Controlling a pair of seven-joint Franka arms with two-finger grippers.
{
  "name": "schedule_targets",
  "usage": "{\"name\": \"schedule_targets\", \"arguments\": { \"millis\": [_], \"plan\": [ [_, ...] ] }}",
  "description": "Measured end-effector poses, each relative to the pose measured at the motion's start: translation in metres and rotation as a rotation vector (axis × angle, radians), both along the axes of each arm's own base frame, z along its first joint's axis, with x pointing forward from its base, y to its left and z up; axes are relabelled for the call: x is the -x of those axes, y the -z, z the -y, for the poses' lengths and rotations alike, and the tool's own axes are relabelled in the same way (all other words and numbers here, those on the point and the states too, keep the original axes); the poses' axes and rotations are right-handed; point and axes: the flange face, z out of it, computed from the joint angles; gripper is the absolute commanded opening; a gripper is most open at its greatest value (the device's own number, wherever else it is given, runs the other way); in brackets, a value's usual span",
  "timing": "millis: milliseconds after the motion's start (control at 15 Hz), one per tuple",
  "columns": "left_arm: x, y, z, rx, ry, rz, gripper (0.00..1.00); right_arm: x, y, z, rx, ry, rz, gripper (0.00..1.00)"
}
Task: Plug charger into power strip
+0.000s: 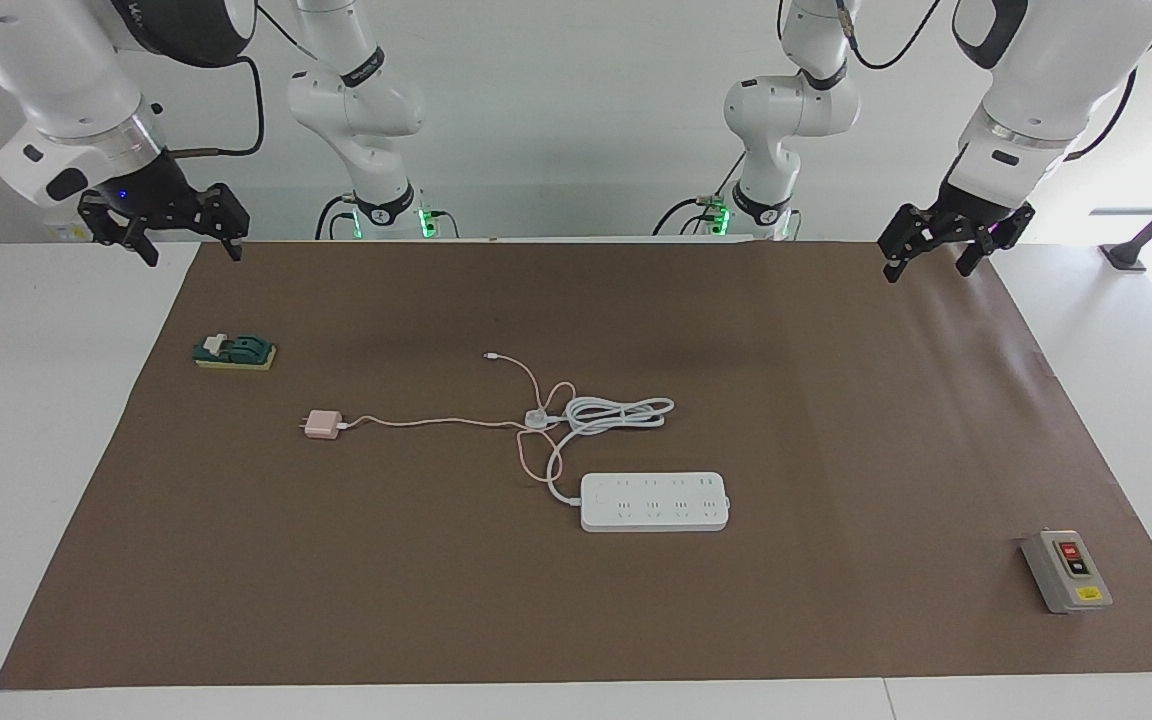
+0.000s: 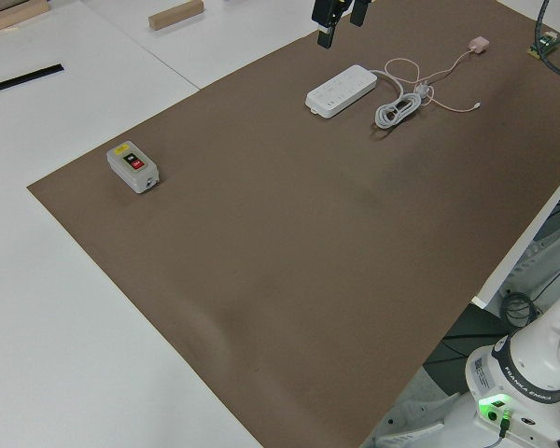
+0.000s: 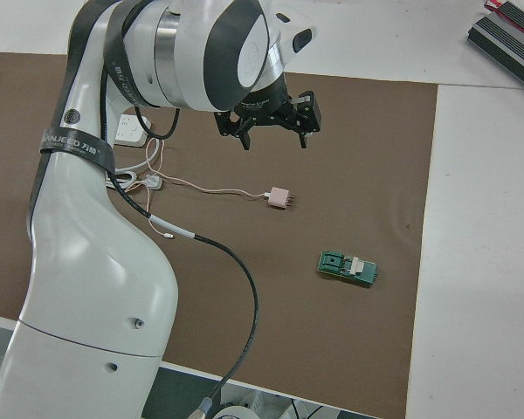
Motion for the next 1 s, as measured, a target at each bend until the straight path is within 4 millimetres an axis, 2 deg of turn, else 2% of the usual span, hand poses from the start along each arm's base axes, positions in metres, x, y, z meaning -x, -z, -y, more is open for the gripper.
{"name": "schedule_targets", "arguments": {
  "millis": [668,1002],
  "plan": [
    [0.000,0.001,0.000,0.000,0.001,-0.003,1.00,0.000,0.000,0.002,0.000,0.003,0.000,1.00],
    [-0.004,0.008,0.001,-0.001,0.002,-0.016,1.00,0.006,0.020,0.001,-0.012,0.006,-0.022,1.00]
  ]
}}
